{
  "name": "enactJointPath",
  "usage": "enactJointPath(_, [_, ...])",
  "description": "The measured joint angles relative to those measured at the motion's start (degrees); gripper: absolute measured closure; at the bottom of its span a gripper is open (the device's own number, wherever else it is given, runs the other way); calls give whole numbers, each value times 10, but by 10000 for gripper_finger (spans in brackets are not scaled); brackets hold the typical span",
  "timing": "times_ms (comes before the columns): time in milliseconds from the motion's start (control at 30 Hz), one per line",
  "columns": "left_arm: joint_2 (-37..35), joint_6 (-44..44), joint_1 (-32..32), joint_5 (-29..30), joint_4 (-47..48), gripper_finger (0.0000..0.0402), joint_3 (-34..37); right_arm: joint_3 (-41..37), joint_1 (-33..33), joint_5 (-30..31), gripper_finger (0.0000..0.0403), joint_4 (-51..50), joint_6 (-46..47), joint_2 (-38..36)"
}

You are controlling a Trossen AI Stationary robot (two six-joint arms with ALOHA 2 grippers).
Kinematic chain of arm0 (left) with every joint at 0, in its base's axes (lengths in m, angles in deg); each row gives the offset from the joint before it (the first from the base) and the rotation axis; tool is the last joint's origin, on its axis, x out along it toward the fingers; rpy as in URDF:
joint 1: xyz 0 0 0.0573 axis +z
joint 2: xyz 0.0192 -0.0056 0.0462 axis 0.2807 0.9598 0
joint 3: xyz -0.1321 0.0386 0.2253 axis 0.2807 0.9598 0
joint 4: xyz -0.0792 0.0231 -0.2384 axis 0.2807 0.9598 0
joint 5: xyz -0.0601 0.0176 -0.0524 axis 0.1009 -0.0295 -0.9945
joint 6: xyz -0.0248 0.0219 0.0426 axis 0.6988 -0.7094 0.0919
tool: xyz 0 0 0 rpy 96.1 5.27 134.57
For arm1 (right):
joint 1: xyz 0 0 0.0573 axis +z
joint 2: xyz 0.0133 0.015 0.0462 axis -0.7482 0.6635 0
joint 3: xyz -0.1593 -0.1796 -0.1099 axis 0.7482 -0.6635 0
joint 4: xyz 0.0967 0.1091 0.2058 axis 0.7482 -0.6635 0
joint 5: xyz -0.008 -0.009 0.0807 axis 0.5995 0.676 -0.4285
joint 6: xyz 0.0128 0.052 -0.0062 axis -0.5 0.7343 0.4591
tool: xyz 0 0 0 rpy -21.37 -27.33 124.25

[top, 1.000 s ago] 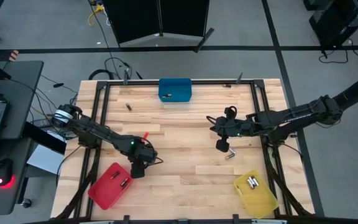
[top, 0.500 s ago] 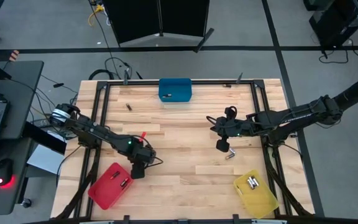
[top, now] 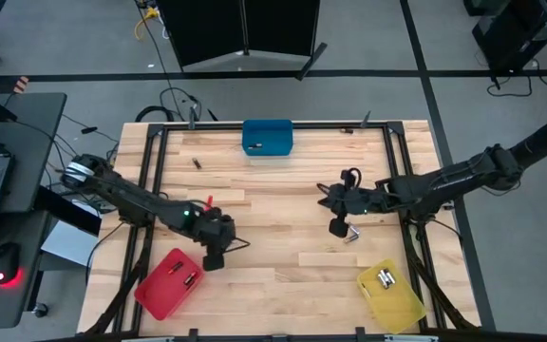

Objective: Sort batteries
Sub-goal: Put the silver battery into the yellow bin

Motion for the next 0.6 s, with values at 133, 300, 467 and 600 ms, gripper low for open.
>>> enactJointPath(133, [-25, -40, 21, 31, -123, 362, 26, -78, 18, -2, 393, 171, 1, 6])
enactJointPath(300, [-21, -143, 80, 24, -316, 362, 68, -174, 28, -4, 393, 423, 0, 34])
enactJointPath(467, [-5, -216, 162, -41, -492, 362, 100, -206, 26, -4, 391, 590, -8, 83])
enactJointPath(600, [26, -226, 207, -129, -651, 362, 101, -203, 18, -4, 379, 675, -16, 124])
